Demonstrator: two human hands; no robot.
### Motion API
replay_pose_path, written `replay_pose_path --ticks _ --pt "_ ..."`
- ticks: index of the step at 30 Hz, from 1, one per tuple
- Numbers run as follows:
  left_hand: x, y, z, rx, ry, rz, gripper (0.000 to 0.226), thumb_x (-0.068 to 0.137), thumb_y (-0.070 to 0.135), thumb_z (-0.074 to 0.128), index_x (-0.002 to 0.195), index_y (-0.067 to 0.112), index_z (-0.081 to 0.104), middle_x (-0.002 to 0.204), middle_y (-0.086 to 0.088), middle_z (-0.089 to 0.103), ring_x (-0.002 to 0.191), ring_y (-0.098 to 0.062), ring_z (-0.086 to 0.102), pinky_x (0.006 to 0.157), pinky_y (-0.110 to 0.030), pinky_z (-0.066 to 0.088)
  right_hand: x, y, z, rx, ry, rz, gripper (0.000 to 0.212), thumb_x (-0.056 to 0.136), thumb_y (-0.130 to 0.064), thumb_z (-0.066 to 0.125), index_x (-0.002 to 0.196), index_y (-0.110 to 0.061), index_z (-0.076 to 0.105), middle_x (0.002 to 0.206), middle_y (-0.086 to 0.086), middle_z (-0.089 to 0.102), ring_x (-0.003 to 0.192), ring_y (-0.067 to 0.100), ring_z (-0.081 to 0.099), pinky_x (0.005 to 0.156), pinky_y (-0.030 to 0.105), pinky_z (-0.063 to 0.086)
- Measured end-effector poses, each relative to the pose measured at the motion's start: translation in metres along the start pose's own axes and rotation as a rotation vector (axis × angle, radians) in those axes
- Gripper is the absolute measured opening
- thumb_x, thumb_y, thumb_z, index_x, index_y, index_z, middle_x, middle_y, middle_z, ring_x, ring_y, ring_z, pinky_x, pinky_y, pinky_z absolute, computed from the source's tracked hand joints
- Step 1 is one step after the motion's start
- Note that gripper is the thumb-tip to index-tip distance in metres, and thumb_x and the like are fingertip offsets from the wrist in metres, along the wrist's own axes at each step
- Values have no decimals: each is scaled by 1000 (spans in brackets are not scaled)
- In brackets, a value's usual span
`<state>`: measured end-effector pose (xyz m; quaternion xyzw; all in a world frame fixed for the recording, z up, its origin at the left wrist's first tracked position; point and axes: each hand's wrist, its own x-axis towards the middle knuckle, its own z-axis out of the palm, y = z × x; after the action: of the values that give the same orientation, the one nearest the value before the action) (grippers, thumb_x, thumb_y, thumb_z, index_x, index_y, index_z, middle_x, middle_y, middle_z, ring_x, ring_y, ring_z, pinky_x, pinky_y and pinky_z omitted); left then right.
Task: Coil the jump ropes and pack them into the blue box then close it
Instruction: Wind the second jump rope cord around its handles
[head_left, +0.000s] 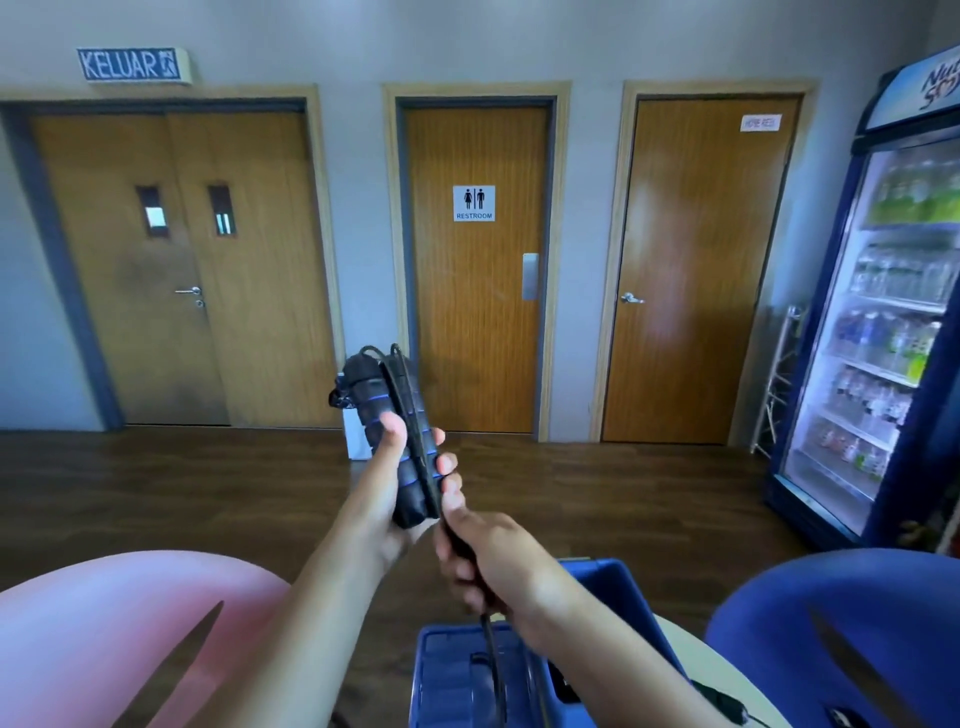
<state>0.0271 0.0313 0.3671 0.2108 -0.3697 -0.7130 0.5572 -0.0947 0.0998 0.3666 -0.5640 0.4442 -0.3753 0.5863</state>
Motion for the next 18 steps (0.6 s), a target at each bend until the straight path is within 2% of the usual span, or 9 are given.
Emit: replay_pose_path --ticks 2,5,7,9,11,13,16,18 --pt "-2 2 4 -13 -45 -18 99 14 69 86 86 11 52 61 -5 51 48 -18 50 50 -29 48 1 8 10 -24 -3 7 51 100 -48 39 59 -19 52 48 -8 40 37 7 33 40 17 28" --pt "-7 2 2 -42 -83 -47 95 17 61 91 87 11 53 64 -6 52 50 -20 51 52 -31 50 3 12 19 -20 17 3 52 99 -47 42 58 -17 54 46 -6 43 35 8 34 38 17 28" --pt "-10 3 -2 -39 -99 -46 86 23 50 96 87 10 54 66 -7 52 52 -20 52 54 -32 50 4 15 22 -60 47 -24 52 99 -45 43 58 -15 54 46 -5 43 33 7 33 37 16 28" --pt "-13 4 -6 25 -89 -46 70 34 31 98 85 10 54 66 -7 51 52 -20 51 53 -32 49 6 19 23 -83 61 -72 52 99 -44 43 57 -14 54 44 -5 43 32 6 33 37 16 28" --pt "-14 6 -7 108 -67 -41 43 54 12 87 82 10 53 64 -6 50 52 -19 50 53 -30 48 10 23 25 -98 65 -109 54 99 -46 43 57 -14 55 44 -5 44 32 7 36 37 16 30" --pt "-15 12 -7 124 -51 -31 21 69 6 69 83 10 53 65 -6 49 52 -18 50 53 -31 48 14 32 28 -105 48 -101 61 97 -54 38 54 -16 56 44 -4 46 36 10 43 40 18 36" --pt "-16 30 -12 135 -56 -37 14 74 9 66 81 11 54 66 -6 50 54 -19 51 55 -32 48 22 61 26 -201 -61 -25 74 91 -72 23 48 -18 52 42 -3 44 46 15 50 55 23 43" --pt "-17 43 -18 191 -53 -64 13 76 10 66 79 11 54 66 -6 50 54 -20 51 55 -32 48 30 80 16 -247 -80 -8 74 86 -77 21 50 -19 48 46 -2 42 45 12 47 56 23 39"
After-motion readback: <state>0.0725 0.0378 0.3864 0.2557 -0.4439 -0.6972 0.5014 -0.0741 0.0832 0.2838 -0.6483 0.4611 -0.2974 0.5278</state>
